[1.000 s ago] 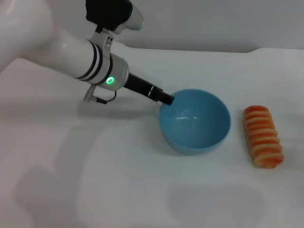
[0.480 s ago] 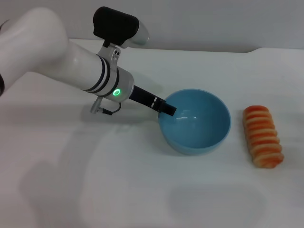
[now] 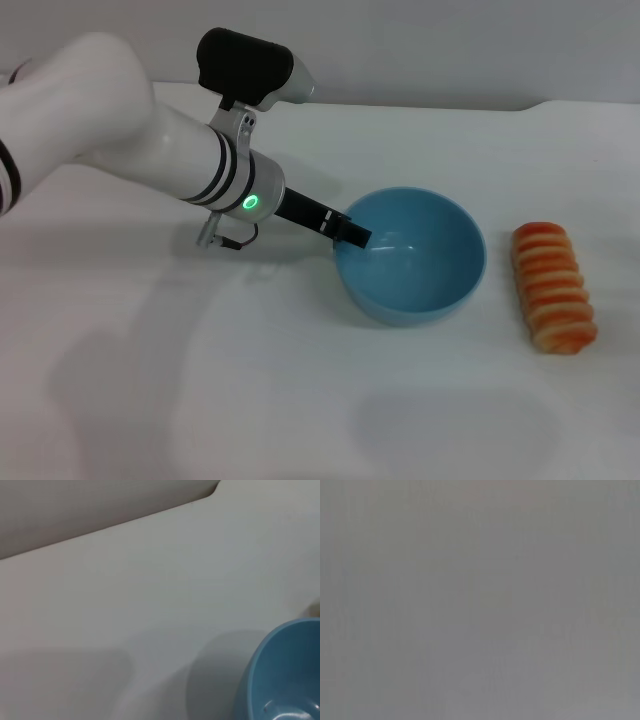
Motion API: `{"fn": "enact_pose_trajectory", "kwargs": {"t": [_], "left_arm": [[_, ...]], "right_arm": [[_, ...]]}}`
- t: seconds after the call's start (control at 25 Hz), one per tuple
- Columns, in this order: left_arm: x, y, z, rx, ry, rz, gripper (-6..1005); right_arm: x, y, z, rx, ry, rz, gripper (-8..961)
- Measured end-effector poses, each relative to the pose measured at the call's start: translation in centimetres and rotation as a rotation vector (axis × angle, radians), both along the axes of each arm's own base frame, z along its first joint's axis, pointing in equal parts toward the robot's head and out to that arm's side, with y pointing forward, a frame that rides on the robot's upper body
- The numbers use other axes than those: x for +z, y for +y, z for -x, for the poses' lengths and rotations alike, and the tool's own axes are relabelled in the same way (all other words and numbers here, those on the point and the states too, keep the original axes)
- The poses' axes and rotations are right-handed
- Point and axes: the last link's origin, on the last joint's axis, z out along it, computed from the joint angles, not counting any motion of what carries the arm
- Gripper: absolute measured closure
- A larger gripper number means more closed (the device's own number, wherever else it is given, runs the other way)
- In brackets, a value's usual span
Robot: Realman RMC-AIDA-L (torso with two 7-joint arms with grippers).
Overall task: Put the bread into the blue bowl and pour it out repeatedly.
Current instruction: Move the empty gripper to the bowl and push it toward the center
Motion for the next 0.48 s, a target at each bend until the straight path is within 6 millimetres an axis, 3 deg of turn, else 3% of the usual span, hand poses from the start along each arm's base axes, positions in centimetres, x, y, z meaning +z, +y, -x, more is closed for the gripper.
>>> {"fn": "enact_pose_trajectory", "kwargs": {"t": [0.2, 0.48], "left_arm": [[-0.37, -0.05, 0.10, 0.011, 0.016, 0.023, 215], [-0.38, 0.05, -0.24, 0.022, -0.013, 0.013, 384]], "right_arm": [[0.05, -0.01, -0.01, -0.001, 0.001, -0.004, 337], [0.14, 0.24, 0.13, 0.004, 0.000, -0.006, 338]]}}
